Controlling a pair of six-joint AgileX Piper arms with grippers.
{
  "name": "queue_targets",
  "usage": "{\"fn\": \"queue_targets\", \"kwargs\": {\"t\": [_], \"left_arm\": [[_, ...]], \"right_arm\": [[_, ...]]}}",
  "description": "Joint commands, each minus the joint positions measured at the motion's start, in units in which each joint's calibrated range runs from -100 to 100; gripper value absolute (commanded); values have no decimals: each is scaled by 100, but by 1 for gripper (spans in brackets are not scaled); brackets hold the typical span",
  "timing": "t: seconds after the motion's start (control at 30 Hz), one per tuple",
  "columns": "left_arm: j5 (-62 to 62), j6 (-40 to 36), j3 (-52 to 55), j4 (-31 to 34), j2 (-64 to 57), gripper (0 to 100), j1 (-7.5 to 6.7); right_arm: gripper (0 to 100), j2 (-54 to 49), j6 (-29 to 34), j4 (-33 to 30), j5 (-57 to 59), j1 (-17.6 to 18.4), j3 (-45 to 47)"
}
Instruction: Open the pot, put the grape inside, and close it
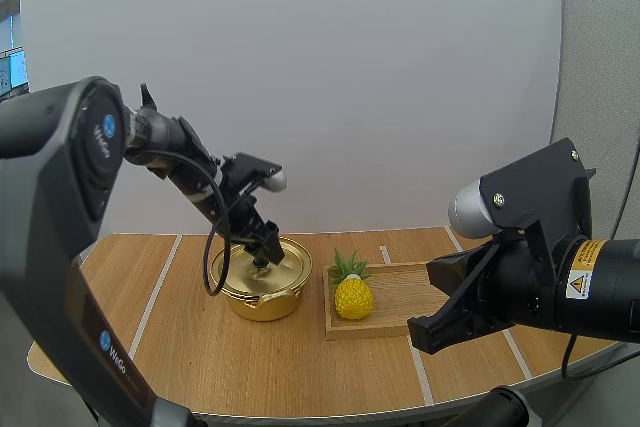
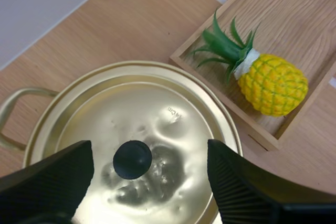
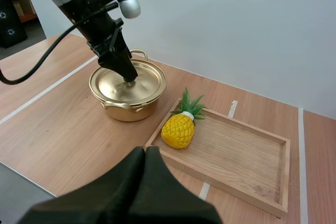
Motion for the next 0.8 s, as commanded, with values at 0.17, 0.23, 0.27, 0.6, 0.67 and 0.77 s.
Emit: {"fn": "queue_targets", "kwargs": {"t": [0.17, 0.23, 0.27, 0.6, 0.67, 0.77], "left_arm": [[981, -35, -446, -165, -1686, 100, -1], [1156, -35, -513, -165, -2167, 100, -1], [1242, -35, -516, -153, -2449, 100, -1], [1828, -298, -516, 271, -5062, 100, -1], [1828, -349, -516, 419, -5469, 100, -1], [1828, -567, -516, 601, -6031, 100, -1]], "right_arm": [[0, -47, -2, -8, 0, -24, 10], [0, -47, -2, -8, 0, -24, 10], [0, -47, -2, -8, 0, -24, 10], [0, -47, -2, -8, 0, -24, 10], [0, -47, -2, -8, 0, -24, 10], [0, -47, -2, -8, 0, -24, 10]]}}
